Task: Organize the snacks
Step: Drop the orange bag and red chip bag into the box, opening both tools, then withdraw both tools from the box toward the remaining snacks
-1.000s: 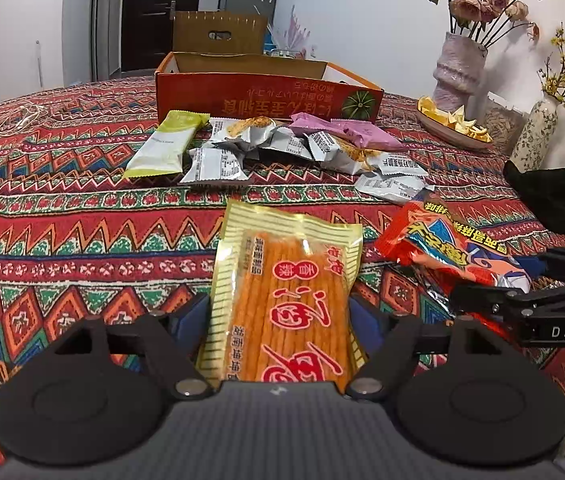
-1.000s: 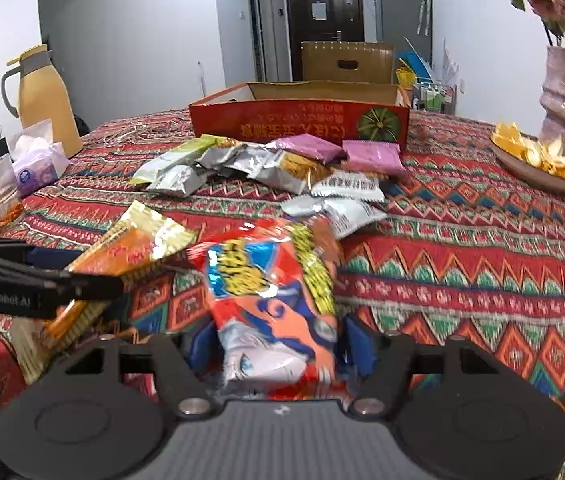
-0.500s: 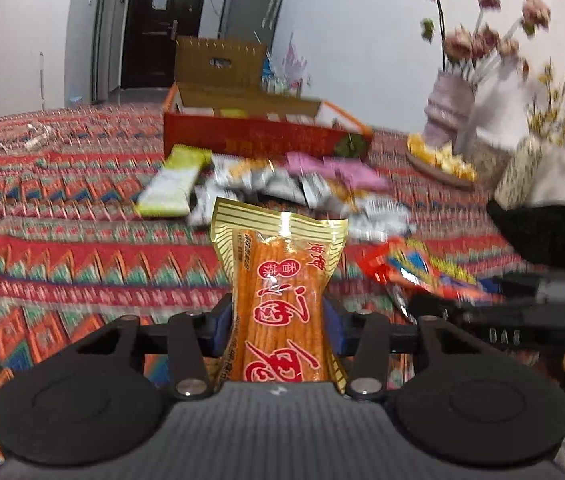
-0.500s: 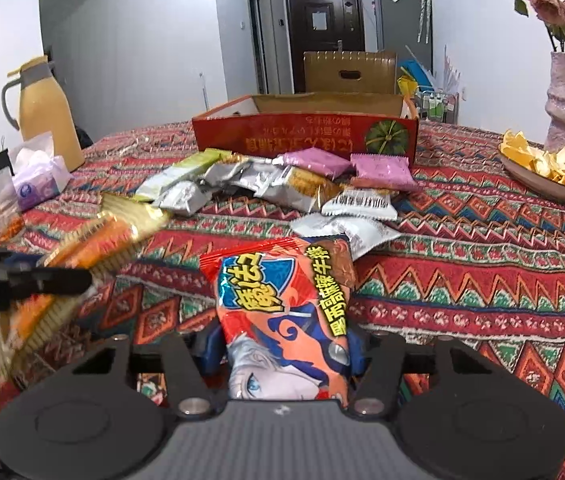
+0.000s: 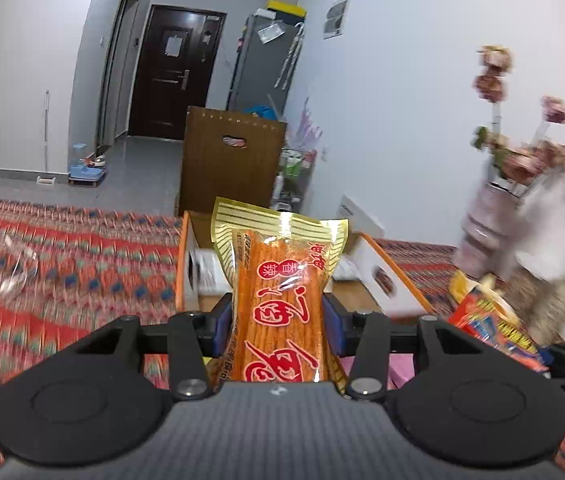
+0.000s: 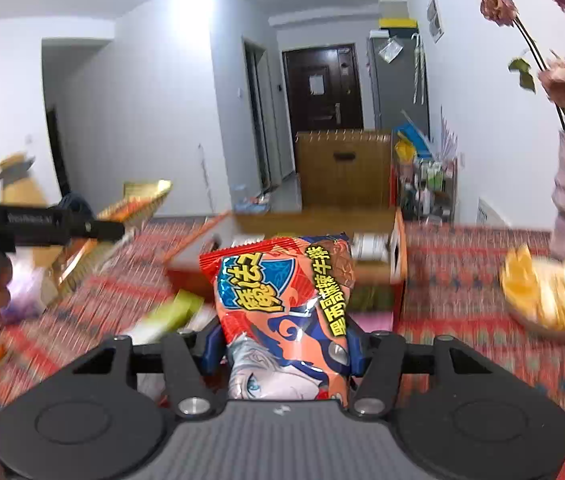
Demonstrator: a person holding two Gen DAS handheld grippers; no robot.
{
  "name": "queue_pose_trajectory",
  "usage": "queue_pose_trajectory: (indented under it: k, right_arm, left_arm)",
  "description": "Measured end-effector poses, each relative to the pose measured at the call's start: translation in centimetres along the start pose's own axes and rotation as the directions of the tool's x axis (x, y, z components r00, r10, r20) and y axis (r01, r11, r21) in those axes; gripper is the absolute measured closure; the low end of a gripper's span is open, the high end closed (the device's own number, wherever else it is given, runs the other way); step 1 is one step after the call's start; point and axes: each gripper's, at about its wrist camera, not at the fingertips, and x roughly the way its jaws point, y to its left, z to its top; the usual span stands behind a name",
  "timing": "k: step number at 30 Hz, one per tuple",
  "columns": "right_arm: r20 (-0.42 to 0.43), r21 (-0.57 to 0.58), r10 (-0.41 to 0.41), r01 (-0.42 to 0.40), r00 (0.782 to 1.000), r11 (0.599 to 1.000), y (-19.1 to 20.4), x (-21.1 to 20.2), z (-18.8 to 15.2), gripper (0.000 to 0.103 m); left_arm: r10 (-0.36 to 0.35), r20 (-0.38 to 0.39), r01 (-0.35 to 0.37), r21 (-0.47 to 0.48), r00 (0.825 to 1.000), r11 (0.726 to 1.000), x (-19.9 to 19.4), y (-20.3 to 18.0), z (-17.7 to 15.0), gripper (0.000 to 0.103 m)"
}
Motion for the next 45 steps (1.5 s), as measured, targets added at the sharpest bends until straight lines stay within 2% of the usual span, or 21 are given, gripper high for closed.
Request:
queue_pose_trajectory:
  k: [4,8,10,12,13,15,17,19,20,25,32,38,45]
  right_arm:
    - [-0.018,0.025,-0.037,0.037,0.999,0.999,-2.5,6.8,5.0,0.047]
    - [-0.113,0.066,-0.094,0.102,0.989,0.993,-5.0,15.1,8.2,0.047]
    - [-0.172,0.054,-0.134,0.145,0.976,0.988,-5.5,18.9,8.5,0.047]
    - [-0.217,0.009,-0.201,0.208,0.955,0.978,-5.5,21.8,8.3,0.047]
    - [-0.232,-0.028,-0.240,0.240,0.943,0.970,-5.3,22.9,7.8,0.046]
    - [-0.253,-0.092,-0.306,0.292,0.918,0.952,-5.0,24.7,6.9,0.047]
    - [-0.248,-0.133,-0.332,0.307,0.910,0.942,-4.4,25.3,6.2,0.044]
    - [-0.226,-0.135,-0.329,0.306,0.917,0.943,-4.1,25.0,5.8,0.032]
    - [-0.214,-0.139,-0.333,0.309,0.918,0.941,-3.8,24.7,5.8,0.030]
    - [-0.157,-0.158,-0.333,0.309,0.930,0.938,-3.1,21.6,7.3,0.028]
    - [-0.099,-0.140,-0.272,0.257,0.957,0.956,-2.7,14.5,9.4,0.023]
    - [-0.045,-0.132,-0.210,0.202,0.977,0.970,-1.0,6.6,8.4,0.016]
    - [0.027,-0.132,-0.118,0.120,0.993,0.984,1.8,-2.7,3.0,0.009]
  left_arm:
    - [0.040,-0.039,-0.039,0.017,0.998,0.999,7.2,1.1,3.8,0.057]
    - [0.091,-0.125,-0.092,-0.001,0.988,0.996,14.8,2.1,5.0,0.056]
    - [0.126,-0.142,-0.125,0.018,0.982,0.992,17.6,2.3,4.4,0.054]
    - [0.155,-0.176,-0.149,0.047,0.972,0.988,19.9,2.4,3.7,0.045]
    - [0.173,-0.185,-0.166,0.057,0.967,0.985,20.4,2.5,3.2,0.037]
    - [0.172,-0.188,-0.163,0.063,0.967,0.985,20.9,2.7,2.7,0.033]
    - [0.151,-0.182,-0.144,0.052,0.972,0.988,20.3,3.1,2.4,0.030]
    - [0.144,-0.168,-0.137,0.052,0.975,0.989,19.4,3.2,2.6,0.028]
    - [0.147,-0.157,-0.141,0.051,0.977,0.989,18.8,3.4,3.0,0.027]
    - [0.141,-0.103,-0.135,0.058,0.985,0.989,14.8,2.9,4.6,0.025]
    - [0.097,-0.051,-0.093,0.078,0.994,0.993,6.8,0.7,5.3,0.018]
    - [0.067,0.023,-0.069,0.109,0.997,0.992,-1.4,-1.1,2.8,0.003]
    - [0.008,0.104,-0.023,0.147,0.995,0.989,-11.2,-3.2,-3.4,0.000]
